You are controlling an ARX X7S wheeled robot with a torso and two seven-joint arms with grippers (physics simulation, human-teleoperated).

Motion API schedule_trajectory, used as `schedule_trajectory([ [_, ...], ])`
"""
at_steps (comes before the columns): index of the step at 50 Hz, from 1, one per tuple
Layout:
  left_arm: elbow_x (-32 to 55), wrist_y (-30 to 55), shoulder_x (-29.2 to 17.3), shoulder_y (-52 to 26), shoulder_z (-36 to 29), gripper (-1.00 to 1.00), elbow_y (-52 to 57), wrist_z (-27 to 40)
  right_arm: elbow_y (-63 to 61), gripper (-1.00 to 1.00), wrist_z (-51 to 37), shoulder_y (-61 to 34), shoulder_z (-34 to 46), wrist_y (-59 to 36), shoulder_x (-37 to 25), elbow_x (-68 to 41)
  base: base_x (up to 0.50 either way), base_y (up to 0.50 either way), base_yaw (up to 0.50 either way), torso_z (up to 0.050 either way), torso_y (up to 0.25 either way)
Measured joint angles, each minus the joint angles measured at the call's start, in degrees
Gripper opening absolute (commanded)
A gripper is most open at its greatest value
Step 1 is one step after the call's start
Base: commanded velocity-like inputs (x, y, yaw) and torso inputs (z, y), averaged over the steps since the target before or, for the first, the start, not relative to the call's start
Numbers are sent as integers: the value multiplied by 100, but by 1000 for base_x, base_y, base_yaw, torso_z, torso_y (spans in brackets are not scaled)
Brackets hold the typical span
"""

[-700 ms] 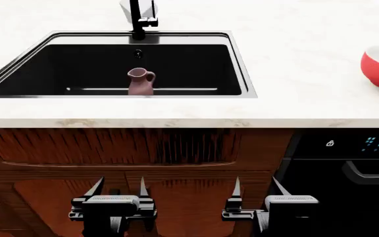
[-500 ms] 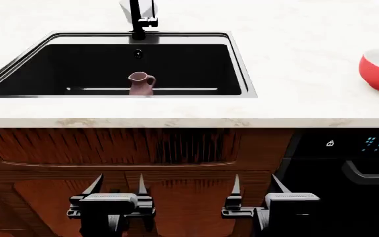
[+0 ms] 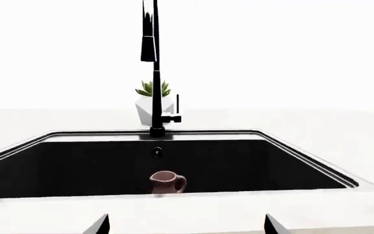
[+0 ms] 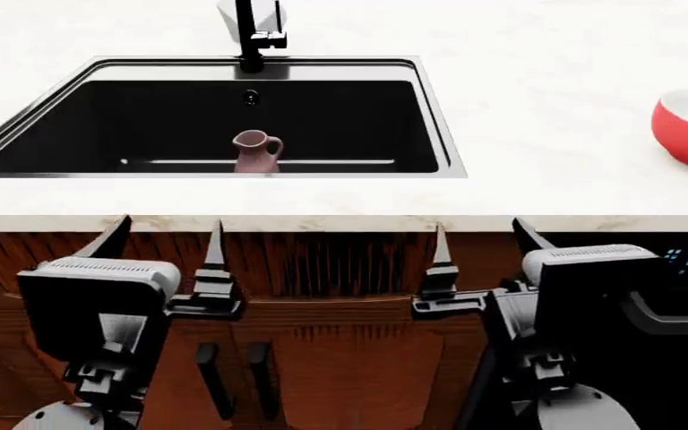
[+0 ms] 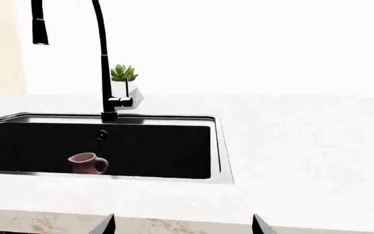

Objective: Pick the bowl and bowl and place them in the sink. Then turn on the water.

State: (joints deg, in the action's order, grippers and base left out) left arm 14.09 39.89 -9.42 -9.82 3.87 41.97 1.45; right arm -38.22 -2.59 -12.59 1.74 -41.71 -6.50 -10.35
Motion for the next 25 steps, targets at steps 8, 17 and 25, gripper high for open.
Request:
schedule_trajectory([
  [8, 1618, 1690, -667, -935, 670, 100, 977, 265, -1003, 100, 191, -1092, -478, -1924, -112, -675, 0, 0, 0, 0, 0],
  [17, 3607, 3098, -1532, -2459, 1291, 100, 1123, 435, -1068, 100, -758, -2733, -1249, -3626, -703, -3001, 0, 0, 0, 0, 0],
  [25, 4669, 3703, -2240, -3704, 1413, 100, 778, 149, -231, 100, -2029, -4286, -1347, -4223, -1575, -5662, 0, 0, 0, 0, 0],
])
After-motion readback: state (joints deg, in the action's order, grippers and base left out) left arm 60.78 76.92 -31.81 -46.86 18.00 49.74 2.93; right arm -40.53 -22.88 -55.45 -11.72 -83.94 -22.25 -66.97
